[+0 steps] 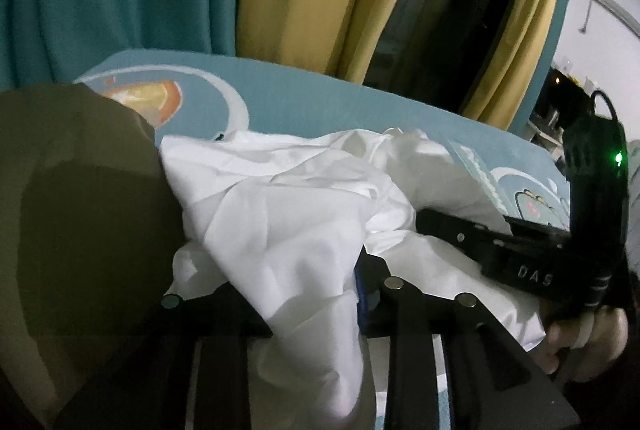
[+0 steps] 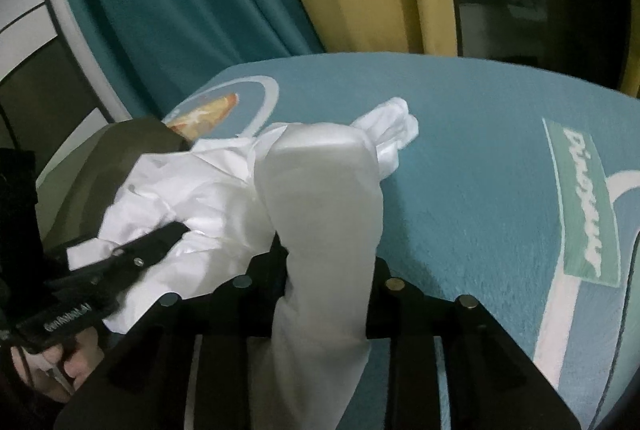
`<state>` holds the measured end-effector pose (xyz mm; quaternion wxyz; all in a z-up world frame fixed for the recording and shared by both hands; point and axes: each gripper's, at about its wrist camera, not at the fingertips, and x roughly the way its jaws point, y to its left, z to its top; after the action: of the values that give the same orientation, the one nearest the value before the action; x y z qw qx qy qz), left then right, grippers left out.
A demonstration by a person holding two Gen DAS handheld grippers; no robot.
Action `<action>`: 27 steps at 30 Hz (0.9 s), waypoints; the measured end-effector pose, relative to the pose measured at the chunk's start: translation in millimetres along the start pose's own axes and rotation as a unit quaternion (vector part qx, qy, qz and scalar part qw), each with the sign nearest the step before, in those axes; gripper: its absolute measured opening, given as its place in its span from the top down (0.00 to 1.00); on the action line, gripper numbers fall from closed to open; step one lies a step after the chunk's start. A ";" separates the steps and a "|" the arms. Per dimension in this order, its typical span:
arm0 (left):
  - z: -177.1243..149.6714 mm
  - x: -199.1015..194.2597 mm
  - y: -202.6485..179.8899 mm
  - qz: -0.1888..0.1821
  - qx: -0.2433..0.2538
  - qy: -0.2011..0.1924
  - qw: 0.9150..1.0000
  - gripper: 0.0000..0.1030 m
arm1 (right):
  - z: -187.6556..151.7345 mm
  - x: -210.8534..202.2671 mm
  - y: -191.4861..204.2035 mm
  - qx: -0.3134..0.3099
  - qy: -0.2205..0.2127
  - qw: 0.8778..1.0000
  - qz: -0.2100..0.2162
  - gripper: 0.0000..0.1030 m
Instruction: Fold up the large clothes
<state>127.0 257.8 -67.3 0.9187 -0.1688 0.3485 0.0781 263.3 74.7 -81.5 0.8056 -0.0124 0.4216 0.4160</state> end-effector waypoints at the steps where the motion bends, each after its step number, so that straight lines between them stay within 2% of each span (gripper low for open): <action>1: 0.2 1.4 2.5 -0.002 -0.007 0.004 1.000 0.67 | -0.2 1.0 -2.6 0.005 0.003 1.000 0.001 0.67; 7: -0.6 5.8 4.7 0.000 -0.020 0.008 1.000 0.62 | 2.2 4.5 -5.8 0.014 0.008 1.000 0.000 0.60; 10: -0.6 0.1 7.7 -0.001 -0.049 0.008 0.999 0.61 | 3.1 3.7 -8.3 0.023 0.008 1.000 -0.016 0.44; 14: 0.2 -9.7 6.0 0.008 -0.047 0.006 0.999 0.61 | 3.3 0.9 -12.7 0.031 0.014 0.999 -0.016 0.36; 16: -1.3 -7.2 10.1 0.009 -0.050 0.012 0.999 0.53 | 3.2 -4.9 -14.1 0.036 0.010 0.999 -0.022 0.33; 20: -7.2 -15.0 14.5 0.004 -0.056 0.023 0.998 0.52 | -1.0 -15.6 -15.2 0.020 0.006 0.999 -0.038 0.25; 27: -20.2 -29.1 9.4 0.017 -0.044 0.026 0.999 0.52 | -9.7 -36.1 -15.0 0.007 0.003 0.999 -0.043 0.22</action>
<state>90.4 258.5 -64.4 0.8997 -0.2046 0.3710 0.1048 256.2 37.5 -67.8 0.8219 -0.0259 0.4258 0.3775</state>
